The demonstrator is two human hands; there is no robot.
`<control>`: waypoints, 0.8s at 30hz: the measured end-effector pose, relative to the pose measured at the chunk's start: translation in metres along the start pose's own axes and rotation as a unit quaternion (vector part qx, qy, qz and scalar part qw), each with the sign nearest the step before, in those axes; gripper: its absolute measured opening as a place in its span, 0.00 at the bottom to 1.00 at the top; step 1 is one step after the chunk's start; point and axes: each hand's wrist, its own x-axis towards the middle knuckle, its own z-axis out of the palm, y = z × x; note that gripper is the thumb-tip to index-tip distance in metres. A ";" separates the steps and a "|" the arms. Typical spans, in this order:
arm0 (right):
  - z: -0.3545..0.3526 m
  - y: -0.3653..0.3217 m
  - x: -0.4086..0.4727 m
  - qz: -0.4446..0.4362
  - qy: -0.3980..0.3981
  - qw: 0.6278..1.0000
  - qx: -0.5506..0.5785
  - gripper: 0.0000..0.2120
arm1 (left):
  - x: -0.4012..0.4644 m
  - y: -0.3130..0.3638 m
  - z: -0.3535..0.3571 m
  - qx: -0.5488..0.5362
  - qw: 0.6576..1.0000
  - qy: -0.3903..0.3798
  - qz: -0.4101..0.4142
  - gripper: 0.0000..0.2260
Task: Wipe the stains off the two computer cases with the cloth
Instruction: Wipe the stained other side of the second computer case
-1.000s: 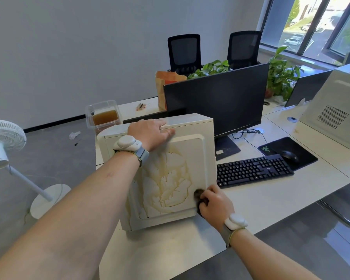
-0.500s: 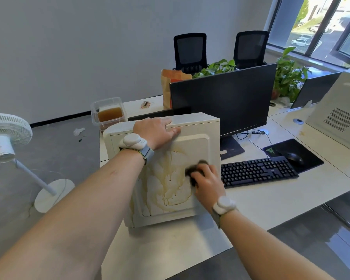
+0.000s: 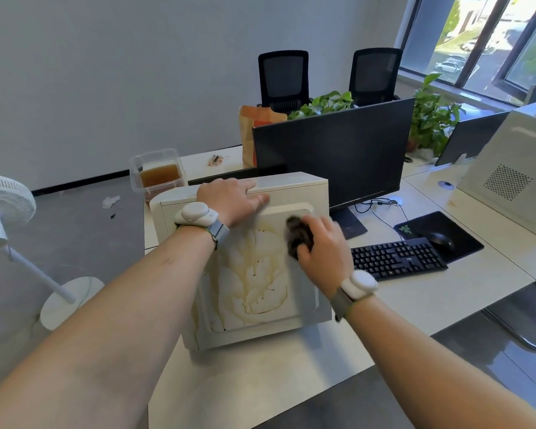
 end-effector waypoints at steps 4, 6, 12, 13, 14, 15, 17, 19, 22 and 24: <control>0.017 -0.008 0.026 -0.072 0.030 0.997 -0.004 0.19 | 0.002 0.000 0.000 0.003 1.000 -0.003 0.002 0.32; 0.036 0.001 0.006 -0.105 0.024 0.994 -0.031 0.13 | 0.003 0.000 0.000 -0.002 1.000 -0.006 0.000 0.31; 0.063 0.045 -0.089 -0.130 -0.079 0.986 -0.066 0.10 | 0.008 0.000 0.000 -0.010 1.000 -0.008 0.001 0.32; 0.065 0.055 -0.105 -0.125 -0.123 0.982 -0.076 0.11 | 0.008 -0.001 0.000 -0.009 1.000 -0.006 0.003 0.31; 0.066 0.063 -0.117 -0.116 -0.168 0.975 -0.084 0.12 | 0.008 -0.001 -0.001 -0.008 1.000 -0.005 0.003 0.31; 0.065 0.067 -0.125 -0.104 -0.216 0.966 -0.095 0.10 | 0.008 0.000 -0.001 -0.007 1.000 -0.003 0.001 0.31; 0.057 0.060 -0.123 -0.049 -0.303 0.944 -0.118 0.07 | 0.007 -0.001 0.000 -0.006 1.000 0.002 0.003 0.30; 0.046 0.045 -0.099 0.017 -0.319 0.939 -0.123 0.09 | 0.007 -0.001 0.000 -0.004 1.000 0.003 0.006 0.30; 0.023 0.015 -0.041 0.037 -0.136 0.988 -0.057 0.08 | 0.006 -0.001 -0.001 -0.006 1.000 0.002 0.004 0.30; 0.015 0.000 -0.004 0.002 -0.011 1.000 -0.003 0.12 | 0.006 0.000 0.000 -0.006 1.000 -0.003 0.002 0.30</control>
